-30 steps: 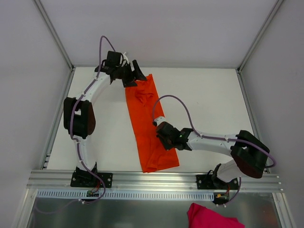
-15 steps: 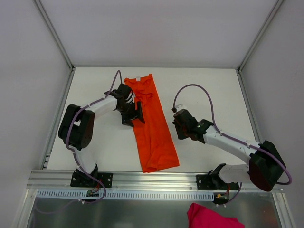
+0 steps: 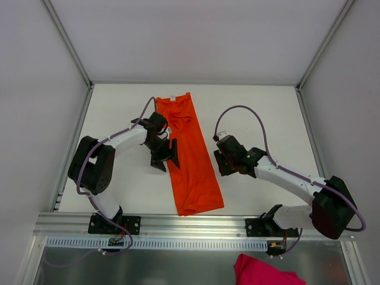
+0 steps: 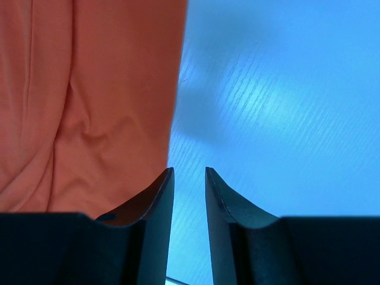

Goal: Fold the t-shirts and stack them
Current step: Rotate the tshirt 90 degrees

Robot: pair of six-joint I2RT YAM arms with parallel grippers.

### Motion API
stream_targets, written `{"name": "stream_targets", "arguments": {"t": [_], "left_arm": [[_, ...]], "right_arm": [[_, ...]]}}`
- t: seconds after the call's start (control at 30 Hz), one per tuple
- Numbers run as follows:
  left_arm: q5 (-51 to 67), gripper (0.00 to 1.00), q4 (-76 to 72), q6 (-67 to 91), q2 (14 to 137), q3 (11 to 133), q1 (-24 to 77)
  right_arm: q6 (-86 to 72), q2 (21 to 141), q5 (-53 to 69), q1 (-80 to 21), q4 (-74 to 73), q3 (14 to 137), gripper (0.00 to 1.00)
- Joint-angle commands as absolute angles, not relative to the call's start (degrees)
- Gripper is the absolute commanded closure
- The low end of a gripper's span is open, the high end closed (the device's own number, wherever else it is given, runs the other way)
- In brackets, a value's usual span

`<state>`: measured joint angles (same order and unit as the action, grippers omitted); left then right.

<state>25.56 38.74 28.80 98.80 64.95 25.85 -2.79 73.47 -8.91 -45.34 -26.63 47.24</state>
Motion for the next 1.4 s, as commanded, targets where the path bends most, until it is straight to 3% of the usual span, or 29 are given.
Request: {"name": "stream_targets", "arguments": {"t": [0.0,0.17,0.63,1.1,1.2,1.23,1.33,1.37], "left_arm": [[29.4,0.35,43.6,26.8,96.5,61.2,27.0],[28.8,0.43,43.9,27.3,98.0,59.8,27.6],[23.2,0.47,42.2,27.4,99.3,60.6,28.7],[28.0,0.49,39.5,25.9,107.3,62.8,33.9],[28.1,0.63,38.4,27.0,107.8,61.4,34.2],[28.2,0.76,38.1,27.2,107.8,61.0,34.1],[28.0,0.98,37.9,28.0,107.8,60.0,34.2],[27.6,1.00,38.3,28.5,107.8,59.9,34.2]], "right_arm": [[-3.0,73.4,-7.6,-45.3,-28.0,49.0,0.69],[-2.6,74.3,-7.2,-45.3,-28.2,50.0,0.69],[-0.5,71.3,-9.1,-45.2,-30.3,54.0,0.69],[1.7,71.9,-5.8,-43.9,-32.5,55.4,0.69],[1.9,72.2,-5.4,-43.8,-32.7,55.3,0.69],[2.1,72.3,-5.4,-43.9,-32.7,55.4,0.69],[2.5,72.3,-5.4,-43.8,-33.0,55.5,0.69],[2.6,72.3,-5.4,-43.6,-33.0,55.4,0.68]]}}
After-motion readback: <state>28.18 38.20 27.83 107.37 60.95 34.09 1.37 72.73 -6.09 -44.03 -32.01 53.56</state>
